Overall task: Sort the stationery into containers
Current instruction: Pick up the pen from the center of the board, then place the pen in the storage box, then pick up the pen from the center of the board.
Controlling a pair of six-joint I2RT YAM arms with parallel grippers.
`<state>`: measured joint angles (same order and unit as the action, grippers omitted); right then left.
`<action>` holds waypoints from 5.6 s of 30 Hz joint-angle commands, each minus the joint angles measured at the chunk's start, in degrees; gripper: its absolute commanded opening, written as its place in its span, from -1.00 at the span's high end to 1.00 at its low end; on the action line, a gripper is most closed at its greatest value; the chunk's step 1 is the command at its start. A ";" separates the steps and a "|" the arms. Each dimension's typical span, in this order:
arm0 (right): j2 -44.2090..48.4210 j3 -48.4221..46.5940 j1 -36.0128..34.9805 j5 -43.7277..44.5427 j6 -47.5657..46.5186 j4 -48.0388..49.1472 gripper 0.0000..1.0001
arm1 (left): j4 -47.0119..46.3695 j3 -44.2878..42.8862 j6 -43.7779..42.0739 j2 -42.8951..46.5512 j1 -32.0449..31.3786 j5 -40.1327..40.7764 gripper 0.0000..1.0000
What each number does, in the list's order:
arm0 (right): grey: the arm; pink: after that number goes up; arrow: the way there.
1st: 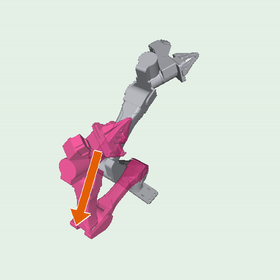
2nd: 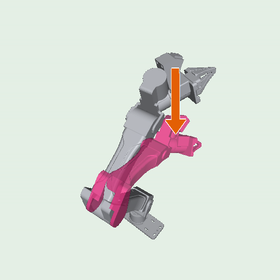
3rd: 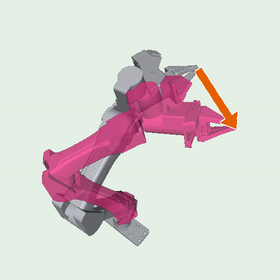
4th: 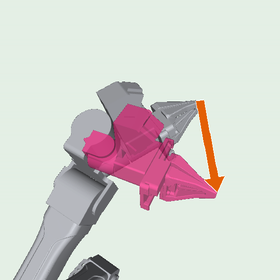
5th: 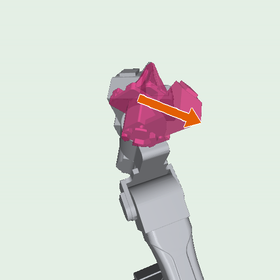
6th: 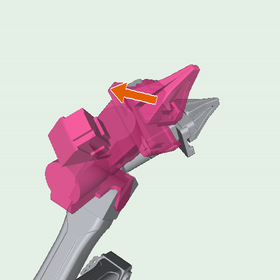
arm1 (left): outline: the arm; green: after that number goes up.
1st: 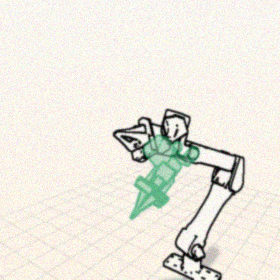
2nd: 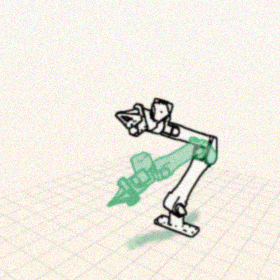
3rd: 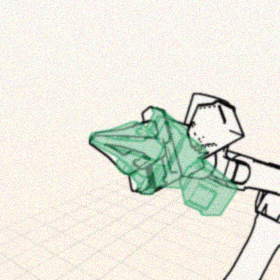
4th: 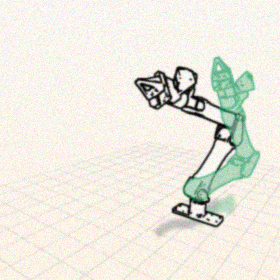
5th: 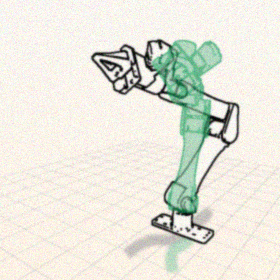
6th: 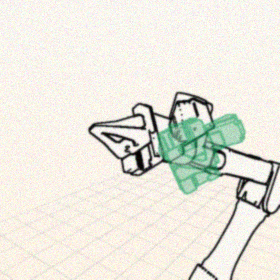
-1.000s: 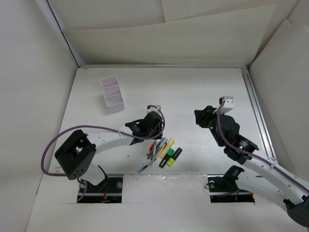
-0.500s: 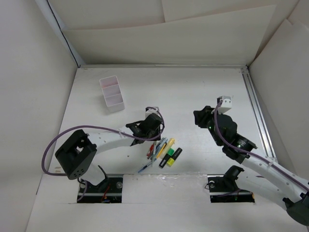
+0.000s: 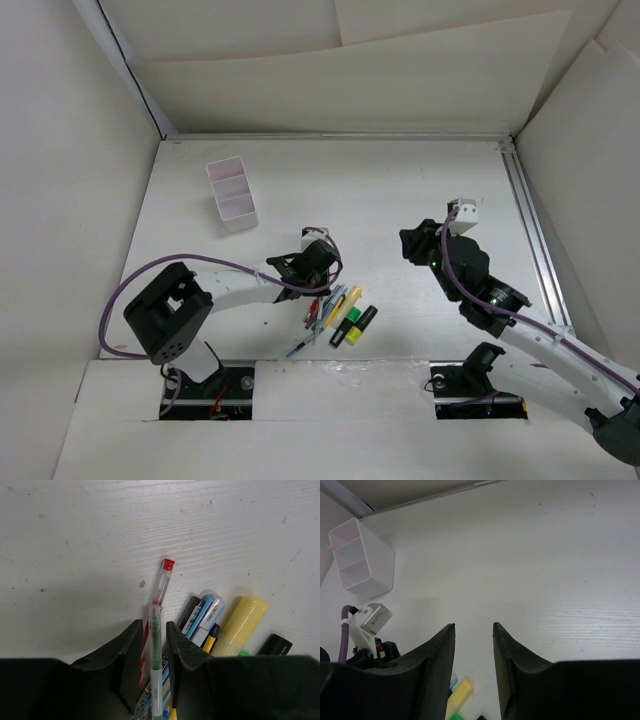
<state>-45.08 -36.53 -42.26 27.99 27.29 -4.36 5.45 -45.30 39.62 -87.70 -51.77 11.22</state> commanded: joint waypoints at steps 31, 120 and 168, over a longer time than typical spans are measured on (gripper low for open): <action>0.26 -1.17 0.42 -0.83 0.13 1.37 0.17 | -2.10 -9.72 -0.59 12.64 4.91 14.70 1.00; 1.40 -0.12 0.42 -3.55 -0.92 3.48 0.67 | -12.68 -28.19 -16.24 3.68 30.34 16.04 0.90; 1.31 0.41 0.42 -1.09 -0.92 2.95 0.32 | 2.29 -10.78 -11.49 -14.34 -1.41 6.18 0.72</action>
<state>-43.94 -36.53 -42.26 26.55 26.57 -3.81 4.54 -55.99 27.57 -99.90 -52.90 15.09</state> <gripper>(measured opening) 0.339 0.157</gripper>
